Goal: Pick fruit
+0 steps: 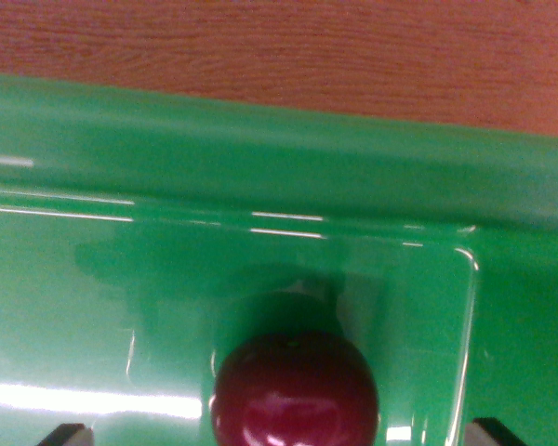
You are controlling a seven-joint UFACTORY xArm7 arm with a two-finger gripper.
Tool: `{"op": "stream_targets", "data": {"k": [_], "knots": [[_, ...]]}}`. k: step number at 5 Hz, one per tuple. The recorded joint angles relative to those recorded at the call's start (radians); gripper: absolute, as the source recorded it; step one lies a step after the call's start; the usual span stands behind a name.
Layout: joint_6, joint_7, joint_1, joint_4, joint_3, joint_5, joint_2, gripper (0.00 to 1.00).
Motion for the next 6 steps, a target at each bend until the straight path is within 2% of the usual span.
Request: {"op": "stream_targets", "data": {"k": [1,2,3,4,5,6], "knots": [[0.000,0.000,0.0000,0.000,0.000,0.0000,0.000,0.00],[-0.037,-0.003,-0.0030,-0.016,-0.004,-0.0080,0.017,0.00],[-0.037,-0.003,-0.0030,-0.016,-0.004,-0.0080,0.017,0.00],[-0.069,-0.005,-0.0056,-0.030,-0.007,-0.0150,0.031,0.00],[-0.069,-0.005,-0.0056,-0.030,-0.007,-0.0150,0.031,0.00],[-0.096,-0.007,-0.0078,-0.041,-0.010,-0.0209,0.044,0.00]]}}
